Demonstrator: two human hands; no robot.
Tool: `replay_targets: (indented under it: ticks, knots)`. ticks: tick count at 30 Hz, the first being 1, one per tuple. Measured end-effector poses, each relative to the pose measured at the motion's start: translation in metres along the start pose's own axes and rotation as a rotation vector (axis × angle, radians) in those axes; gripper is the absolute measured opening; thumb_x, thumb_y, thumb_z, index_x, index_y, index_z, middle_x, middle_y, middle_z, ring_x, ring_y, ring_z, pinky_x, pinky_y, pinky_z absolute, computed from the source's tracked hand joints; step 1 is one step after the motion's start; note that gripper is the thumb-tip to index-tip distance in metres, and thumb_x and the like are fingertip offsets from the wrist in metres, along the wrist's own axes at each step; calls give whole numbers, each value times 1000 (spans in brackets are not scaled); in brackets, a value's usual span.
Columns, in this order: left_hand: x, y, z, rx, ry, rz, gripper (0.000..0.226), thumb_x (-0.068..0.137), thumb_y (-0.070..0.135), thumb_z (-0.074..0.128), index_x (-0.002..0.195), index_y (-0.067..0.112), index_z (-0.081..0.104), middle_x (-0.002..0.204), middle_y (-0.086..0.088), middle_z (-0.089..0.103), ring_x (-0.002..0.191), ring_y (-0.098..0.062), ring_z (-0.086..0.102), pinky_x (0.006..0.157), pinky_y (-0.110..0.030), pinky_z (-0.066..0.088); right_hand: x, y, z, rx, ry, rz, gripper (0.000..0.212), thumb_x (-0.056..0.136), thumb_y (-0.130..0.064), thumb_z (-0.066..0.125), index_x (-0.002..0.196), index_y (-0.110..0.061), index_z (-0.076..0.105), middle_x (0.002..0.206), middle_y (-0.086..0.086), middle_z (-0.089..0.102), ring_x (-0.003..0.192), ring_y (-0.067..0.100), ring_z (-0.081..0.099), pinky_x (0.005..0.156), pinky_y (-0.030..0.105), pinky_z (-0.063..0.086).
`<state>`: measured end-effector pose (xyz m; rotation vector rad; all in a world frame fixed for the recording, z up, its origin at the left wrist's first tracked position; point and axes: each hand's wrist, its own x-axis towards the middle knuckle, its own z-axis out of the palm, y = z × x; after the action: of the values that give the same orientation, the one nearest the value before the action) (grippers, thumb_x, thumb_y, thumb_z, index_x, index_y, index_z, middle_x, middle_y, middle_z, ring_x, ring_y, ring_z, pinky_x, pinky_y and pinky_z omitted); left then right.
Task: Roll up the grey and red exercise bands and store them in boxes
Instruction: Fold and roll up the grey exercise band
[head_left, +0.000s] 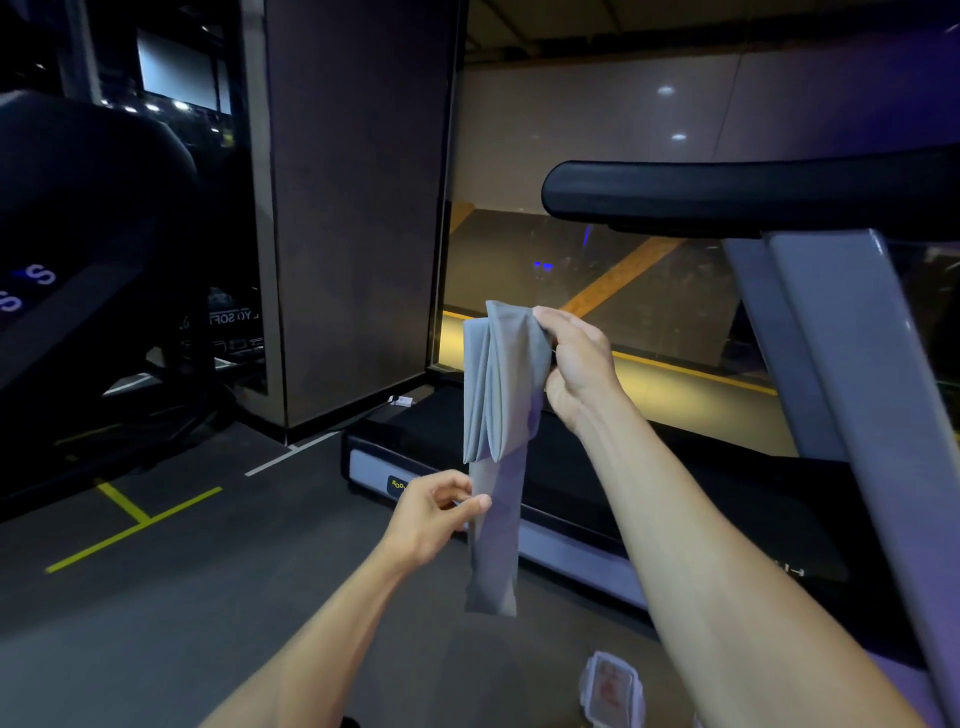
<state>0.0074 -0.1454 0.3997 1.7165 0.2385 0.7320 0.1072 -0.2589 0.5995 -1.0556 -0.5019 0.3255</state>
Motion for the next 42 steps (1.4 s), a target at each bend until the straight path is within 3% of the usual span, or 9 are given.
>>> replay_targets:
  ticks: [6,12,14,17,21,29,32,37,42]
  knots:
    - [-3,5,8,162,98,6,12,90,18,77,81,17,69,69,-8,73,53,-15,61,55,-24,47,-4,2,-1,10,-28,19,6,97,-12,67,93,-9,70,85,4,67,85,15,64,78,31,56]
    - [-2,12,21,8,89,-110,50,90,15,77,122,32,42,69,-8,74,52,-24,66,46,-27,47,-8,-3,-4,36,-79,22,7,97,-10,66,90,-8,68,82,4,66,85,16,62,83,34,53]
    - [-1,14,22,-15,38,-107,46,91,12,75,126,25,47,66,-8,72,50,-23,65,44,-26,47,-8,-5,-6,31,-84,17,10,97,-11,66,87,-10,67,82,3,66,86,16,61,82,34,53]
    - [1,16,25,5,34,-106,18,91,11,75,96,6,58,60,-5,68,47,-21,64,43,-27,45,-7,-9,-10,23,-81,7,10,97,-11,66,87,-11,68,83,3,66,86,16,61,80,33,53]
    - [0,20,25,74,44,-122,28,91,18,75,85,-5,60,67,-14,70,49,-20,67,44,-26,45,-5,-10,-15,20,-44,-3,6,96,-11,67,92,-10,69,87,4,67,89,16,62,81,32,55]
    - [-2,10,23,499,238,21,27,82,42,81,67,26,65,73,9,55,60,-7,52,64,-31,47,-4,-2,-22,-23,141,-41,5,95,-16,69,90,-15,72,90,3,71,90,18,67,84,35,59]
    - [0,9,22,378,218,17,23,85,35,80,70,26,66,80,4,57,65,-11,57,67,-32,49,-1,2,-21,-19,212,-77,8,94,-18,71,86,-18,73,97,6,73,102,24,69,93,40,59]
    - [-9,14,27,100,187,-74,16,95,18,71,82,10,66,65,-5,69,49,-25,67,39,-25,43,-1,3,-18,-16,268,-105,8,93,-19,71,85,-20,72,101,8,73,108,28,67,96,43,58]
    - [-14,12,29,-44,114,-132,15,93,8,72,88,-3,63,74,-15,72,67,-31,75,53,-35,58,-4,6,-19,-32,256,-90,5,93,-20,71,89,-18,73,105,10,73,103,24,68,89,37,59]
